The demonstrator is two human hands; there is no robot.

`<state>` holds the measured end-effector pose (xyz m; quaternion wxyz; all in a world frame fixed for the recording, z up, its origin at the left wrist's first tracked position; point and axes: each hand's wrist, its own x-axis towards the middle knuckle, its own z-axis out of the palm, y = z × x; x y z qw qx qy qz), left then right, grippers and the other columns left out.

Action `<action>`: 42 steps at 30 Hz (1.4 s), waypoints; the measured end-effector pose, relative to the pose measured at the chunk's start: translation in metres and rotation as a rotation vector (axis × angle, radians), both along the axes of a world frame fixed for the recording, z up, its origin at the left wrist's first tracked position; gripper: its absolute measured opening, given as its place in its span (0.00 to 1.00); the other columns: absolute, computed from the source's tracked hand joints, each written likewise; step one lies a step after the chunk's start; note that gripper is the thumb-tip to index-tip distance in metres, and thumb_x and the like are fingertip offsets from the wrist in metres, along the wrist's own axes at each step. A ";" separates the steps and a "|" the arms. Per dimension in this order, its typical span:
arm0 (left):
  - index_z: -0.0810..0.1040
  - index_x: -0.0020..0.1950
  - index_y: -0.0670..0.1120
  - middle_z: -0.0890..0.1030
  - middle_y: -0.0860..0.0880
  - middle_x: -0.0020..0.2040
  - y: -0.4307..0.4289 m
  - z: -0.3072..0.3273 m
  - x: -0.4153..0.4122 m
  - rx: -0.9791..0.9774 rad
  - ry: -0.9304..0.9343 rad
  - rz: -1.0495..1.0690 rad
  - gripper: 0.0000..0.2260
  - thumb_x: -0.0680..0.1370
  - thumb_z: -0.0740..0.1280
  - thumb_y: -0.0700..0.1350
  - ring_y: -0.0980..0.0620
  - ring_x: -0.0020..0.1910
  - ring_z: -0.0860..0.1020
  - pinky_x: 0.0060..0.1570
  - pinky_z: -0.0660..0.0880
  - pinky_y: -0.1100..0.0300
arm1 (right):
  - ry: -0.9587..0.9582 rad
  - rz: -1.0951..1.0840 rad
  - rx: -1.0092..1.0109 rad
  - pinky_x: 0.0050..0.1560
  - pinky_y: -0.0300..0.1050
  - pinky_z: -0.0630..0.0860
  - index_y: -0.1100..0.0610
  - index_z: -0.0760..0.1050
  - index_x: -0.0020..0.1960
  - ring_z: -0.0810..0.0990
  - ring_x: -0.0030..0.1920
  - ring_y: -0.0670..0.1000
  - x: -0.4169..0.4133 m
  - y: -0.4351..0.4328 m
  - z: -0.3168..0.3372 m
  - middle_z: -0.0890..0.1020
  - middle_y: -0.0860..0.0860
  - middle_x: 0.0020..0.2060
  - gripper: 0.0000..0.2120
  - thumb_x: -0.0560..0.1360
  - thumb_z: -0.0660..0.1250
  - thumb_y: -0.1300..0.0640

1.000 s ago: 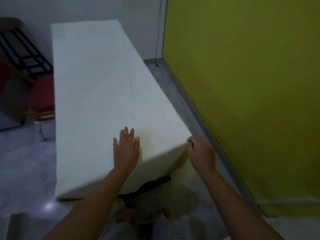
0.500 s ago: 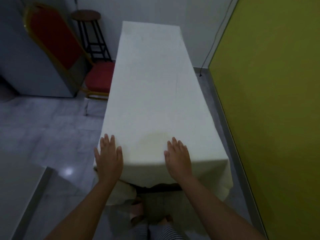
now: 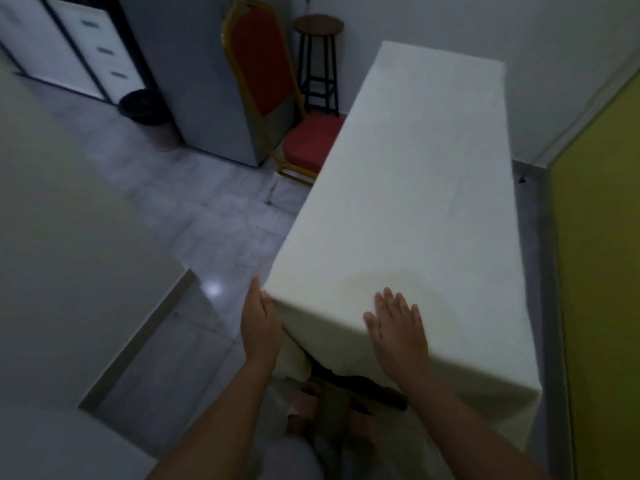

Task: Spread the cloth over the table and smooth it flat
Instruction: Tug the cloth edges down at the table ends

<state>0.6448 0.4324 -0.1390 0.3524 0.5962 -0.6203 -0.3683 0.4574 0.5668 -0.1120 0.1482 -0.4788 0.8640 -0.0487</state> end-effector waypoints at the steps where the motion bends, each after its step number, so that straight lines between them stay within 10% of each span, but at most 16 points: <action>1: 0.66 0.74 0.46 0.71 0.47 0.71 0.007 -0.004 0.006 0.030 -0.003 0.038 0.19 0.83 0.53 0.44 0.48 0.69 0.70 0.68 0.68 0.51 | 0.021 0.014 -0.006 0.76 0.52 0.41 0.53 0.51 0.78 0.47 0.78 0.50 0.000 0.001 0.000 0.52 0.50 0.78 0.27 0.82 0.42 0.43; 13: 0.74 0.64 0.45 0.79 0.48 0.59 0.013 -0.031 0.016 0.236 -0.077 0.112 0.18 0.78 0.65 0.53 0.46 0.58 0.77 0.51 0.72 0.57 | 0.075 0.092 -0.061 0.75 0.53 0.48 0.53 0.57 0.76 0.54 0.77 0.51 -0.002 0.009 -0.002 0.59 0.50 0.77 0.26 0.81 0.45 0.44; 17: 0.79 0.48 0.46 0.75 0.52 0.36 0.011 -0.026 0.031 0.135 -0.159 0.217 0.09 0.81 0.59 0.43 0.47 0.41 0.77 0.32 0.65 0.59 | 0.083 0.084 -0.063 0.75 0.54 0.50 0.53 0.59 0.76 0.55 0.76 0.51 -0.001 0.009 -0.002 0.60 0.50 0.76 0.26 0.81 0.44 0.44; 23: 0.75 0.39 0.53 0.73 0.55 0.30 0.033 -0.020 0.029 -0.035 -0.192 0.234 0.11 0.80 0.57 0.46 0.59 0.28 0.70 0.26 0.58 0.67 | 0.103 0.097 -0.084 0.74 0.59 0.43 0.53 0.58 0.76 0.54 0.77 0.51 0.006 0.008 -0.003 0.58 0.51 0.77 0.29 0.80 0.40 0.42; 28: 0.76 0.65 0.48 0.81 0.47 0.58 0.034 -0.034 0.007 0.186 -0.136 0.235 0.15 0.81 0.58 0.50 0.45 0.56 0.79 0.51 0.75 0.56 | 0.143 0.224 -0.047 0.76 0.56 0.43 0.53 0.51 0.78 0.48 0.78 0.51 0.010 0.007 -0.006 0.54 0.50 0.78 0.31 0.79 0.38 0.41; 42: 0.75 0.63 0.45 0.77 0.43 0.41 0.033 -0.024 -0.015 0.101 -0.188 0.290 0.14 0.82 0.55 0.39 0.44 0.42 0.75 0.40 0.72 0.53 | 0.107 0.265 -0.079 0.76 0.54 0.45 0.54 0.54 0.77 0.51 0.77 0.53 0.006 0.012 -0.005 0.58 0.52 0.77 0.29 0.81 0.41 0.41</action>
